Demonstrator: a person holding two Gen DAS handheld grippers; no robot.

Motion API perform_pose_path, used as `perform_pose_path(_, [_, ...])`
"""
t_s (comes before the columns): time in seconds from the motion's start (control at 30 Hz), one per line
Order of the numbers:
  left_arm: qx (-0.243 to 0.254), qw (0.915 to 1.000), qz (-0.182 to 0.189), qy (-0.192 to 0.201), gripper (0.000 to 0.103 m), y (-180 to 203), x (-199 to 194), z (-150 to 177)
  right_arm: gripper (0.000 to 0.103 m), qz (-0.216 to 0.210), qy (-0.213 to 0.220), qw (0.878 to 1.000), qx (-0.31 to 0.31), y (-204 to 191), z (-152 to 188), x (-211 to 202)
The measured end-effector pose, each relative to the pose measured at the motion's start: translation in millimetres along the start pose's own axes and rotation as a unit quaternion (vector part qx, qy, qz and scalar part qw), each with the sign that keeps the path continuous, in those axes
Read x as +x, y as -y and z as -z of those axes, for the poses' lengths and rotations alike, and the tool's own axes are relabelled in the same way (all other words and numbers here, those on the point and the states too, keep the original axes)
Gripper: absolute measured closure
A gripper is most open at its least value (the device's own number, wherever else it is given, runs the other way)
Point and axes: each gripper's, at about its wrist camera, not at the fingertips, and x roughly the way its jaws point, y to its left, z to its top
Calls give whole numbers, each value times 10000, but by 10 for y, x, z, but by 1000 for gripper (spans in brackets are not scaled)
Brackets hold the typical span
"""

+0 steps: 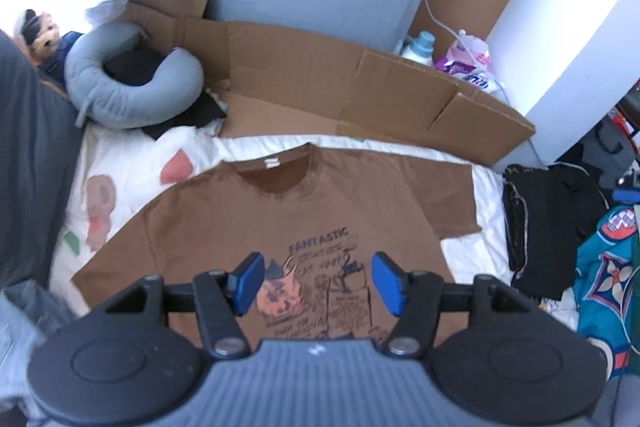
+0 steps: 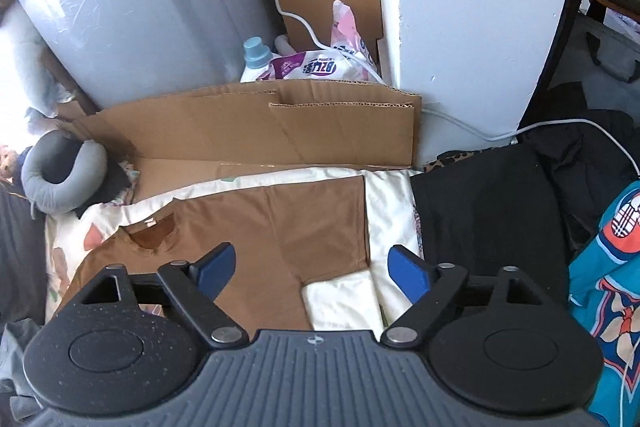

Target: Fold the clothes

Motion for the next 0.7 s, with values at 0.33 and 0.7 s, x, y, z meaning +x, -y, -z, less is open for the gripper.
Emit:
perform_pose_path(0.33, [-188, 9996, -169, 98, 39, -261, -386, 406, 11, -111, -135, 9998, -111, -122, 13, -358])
perform_pose_path(0.7, [-681, 9974, -244, -16, 39, -660, -502, 756, 10, -293, -380, 9984, -301, -317, 93, -546])
